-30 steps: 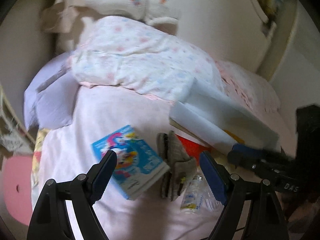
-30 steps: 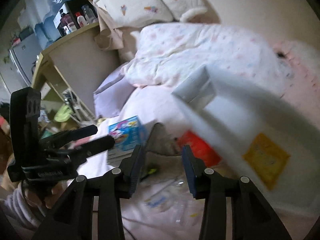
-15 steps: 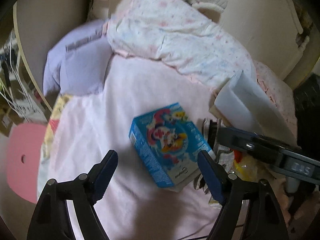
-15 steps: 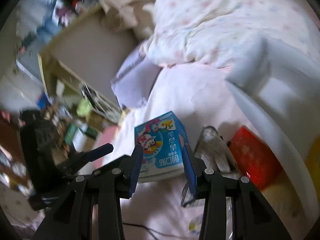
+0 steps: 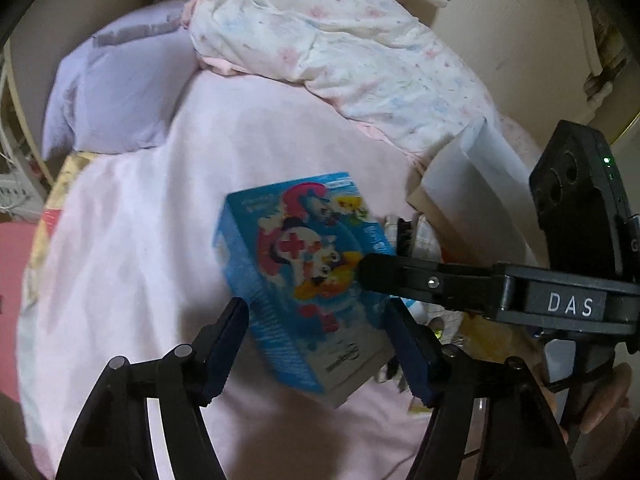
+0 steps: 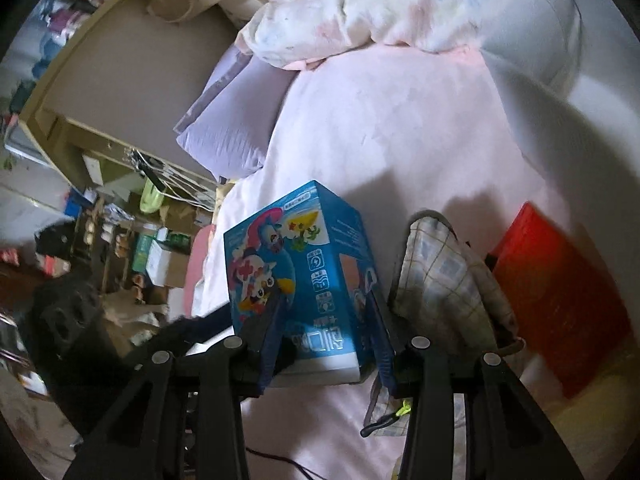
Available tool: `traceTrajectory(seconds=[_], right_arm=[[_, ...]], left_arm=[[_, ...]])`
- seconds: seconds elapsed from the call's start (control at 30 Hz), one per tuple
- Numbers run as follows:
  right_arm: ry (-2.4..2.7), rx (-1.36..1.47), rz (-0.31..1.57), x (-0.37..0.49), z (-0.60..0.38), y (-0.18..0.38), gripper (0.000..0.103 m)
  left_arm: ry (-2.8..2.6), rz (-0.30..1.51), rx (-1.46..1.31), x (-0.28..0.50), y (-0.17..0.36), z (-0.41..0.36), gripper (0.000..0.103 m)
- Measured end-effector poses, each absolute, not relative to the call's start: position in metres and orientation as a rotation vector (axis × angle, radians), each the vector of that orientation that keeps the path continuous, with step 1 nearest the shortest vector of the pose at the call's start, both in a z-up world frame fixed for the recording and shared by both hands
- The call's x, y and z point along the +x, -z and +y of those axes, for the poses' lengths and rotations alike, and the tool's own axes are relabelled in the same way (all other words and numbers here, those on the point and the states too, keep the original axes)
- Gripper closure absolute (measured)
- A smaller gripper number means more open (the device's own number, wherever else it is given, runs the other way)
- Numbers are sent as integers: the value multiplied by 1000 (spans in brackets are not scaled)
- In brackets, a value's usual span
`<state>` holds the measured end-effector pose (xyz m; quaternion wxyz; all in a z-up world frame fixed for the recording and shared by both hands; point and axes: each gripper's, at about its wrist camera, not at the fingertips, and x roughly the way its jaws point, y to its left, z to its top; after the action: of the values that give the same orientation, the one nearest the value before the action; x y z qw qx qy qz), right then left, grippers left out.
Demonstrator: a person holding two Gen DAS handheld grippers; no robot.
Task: Organize objects
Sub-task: 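Grasp the blue-and-white bandage box with the right tool, then lift and carry the bandage box over the basket with the right tool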
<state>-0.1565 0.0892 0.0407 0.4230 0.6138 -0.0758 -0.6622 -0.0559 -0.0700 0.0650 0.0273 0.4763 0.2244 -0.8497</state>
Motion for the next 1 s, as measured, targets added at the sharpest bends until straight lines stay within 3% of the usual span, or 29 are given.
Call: traceTrajectory(seconds=[0.7, 1.0], right_arm=[[1720, 1454, -151, -144, 86, -46, 54], [1792, 1328, -133, -131, 92, -86, 53]], left_arm=[[2653, 577, 1430, -56, -69, -54, 33], [2718, 524, 1318, -46, -110, -49, 33]])
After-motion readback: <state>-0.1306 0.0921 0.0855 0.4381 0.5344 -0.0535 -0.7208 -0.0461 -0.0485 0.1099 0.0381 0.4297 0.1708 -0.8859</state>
